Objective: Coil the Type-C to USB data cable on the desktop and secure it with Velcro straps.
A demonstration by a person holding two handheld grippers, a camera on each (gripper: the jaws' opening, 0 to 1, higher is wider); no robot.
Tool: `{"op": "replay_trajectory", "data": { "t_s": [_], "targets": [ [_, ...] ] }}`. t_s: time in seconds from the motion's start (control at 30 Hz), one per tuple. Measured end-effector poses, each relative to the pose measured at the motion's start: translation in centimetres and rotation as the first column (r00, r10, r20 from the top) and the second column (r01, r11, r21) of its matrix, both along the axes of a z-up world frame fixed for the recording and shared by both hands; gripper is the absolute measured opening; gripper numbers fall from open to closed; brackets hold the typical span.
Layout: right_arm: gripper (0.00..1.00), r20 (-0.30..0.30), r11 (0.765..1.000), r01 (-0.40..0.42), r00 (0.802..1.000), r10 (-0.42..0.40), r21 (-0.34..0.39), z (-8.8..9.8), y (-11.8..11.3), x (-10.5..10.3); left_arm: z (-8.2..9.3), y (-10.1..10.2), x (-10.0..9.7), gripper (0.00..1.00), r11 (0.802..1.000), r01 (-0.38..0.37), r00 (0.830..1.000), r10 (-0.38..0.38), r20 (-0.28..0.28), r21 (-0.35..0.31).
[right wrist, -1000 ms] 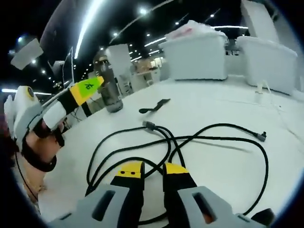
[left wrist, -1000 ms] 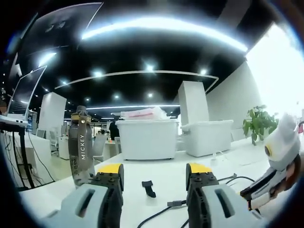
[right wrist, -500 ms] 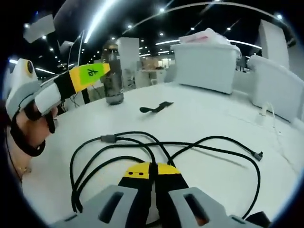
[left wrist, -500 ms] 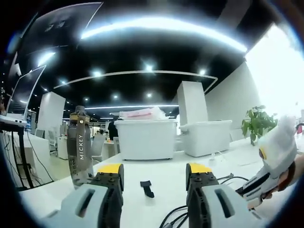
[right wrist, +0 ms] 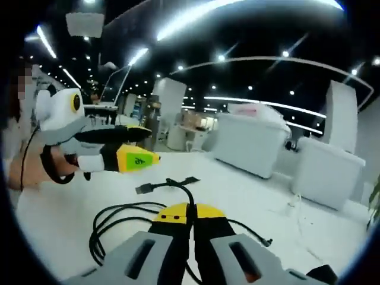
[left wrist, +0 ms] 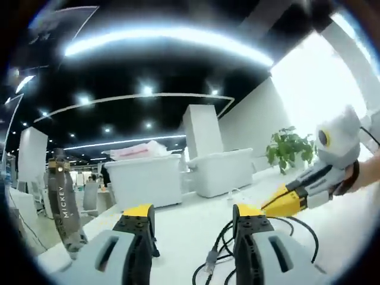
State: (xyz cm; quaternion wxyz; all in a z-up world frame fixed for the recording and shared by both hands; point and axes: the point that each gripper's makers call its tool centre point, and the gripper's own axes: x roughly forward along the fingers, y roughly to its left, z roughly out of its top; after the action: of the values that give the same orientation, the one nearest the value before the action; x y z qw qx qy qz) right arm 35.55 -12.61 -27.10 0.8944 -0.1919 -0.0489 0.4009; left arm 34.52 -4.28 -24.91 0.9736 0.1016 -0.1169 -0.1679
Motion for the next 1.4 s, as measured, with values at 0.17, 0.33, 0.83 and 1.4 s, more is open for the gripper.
{"op": "replay_trajectory", "data": {
  "t_s": [0.17, 0.33, 0.83, 1.4],
  "targets": [
    [0.01, 0.069, 0.996, -0.084, 0.994, 0.085, -0.007, 1.3, -0.3, -2.4, -1.4, -3.5, -0.9, 0.48, 0.973, 0.078, 0.997, -0.082, 0.01, 0.218],
    [0.01, 0.065, 0.989, -0.145, 0.987, 0.147, -0.037, 0.8, -0.1, -3.1, -2.0, -3.9, -1.0, 0.29, 0.929, 0.072, 0.996, -0.088, 0.028, 0.362],
    [0.03, -0.007, 0.956, -0.211, 0.976, 0.217, 0.203, 2.4, 0.5, -4.0, -2.2, -3.6, -1.1, 0.04, 0.905, 0.04, 0.998, -0.06, 0.034, 0.423],
    [0.22, -0.422, 0.997, -0.03, 0.905, 0.06, 0.077, -8.3, -0.2, 2.7, -0.3, -4.1, -2.3, 0.04, 0.906, 0.026, 0.991, -0.078, 0.106, 0.423]
  ]
}}
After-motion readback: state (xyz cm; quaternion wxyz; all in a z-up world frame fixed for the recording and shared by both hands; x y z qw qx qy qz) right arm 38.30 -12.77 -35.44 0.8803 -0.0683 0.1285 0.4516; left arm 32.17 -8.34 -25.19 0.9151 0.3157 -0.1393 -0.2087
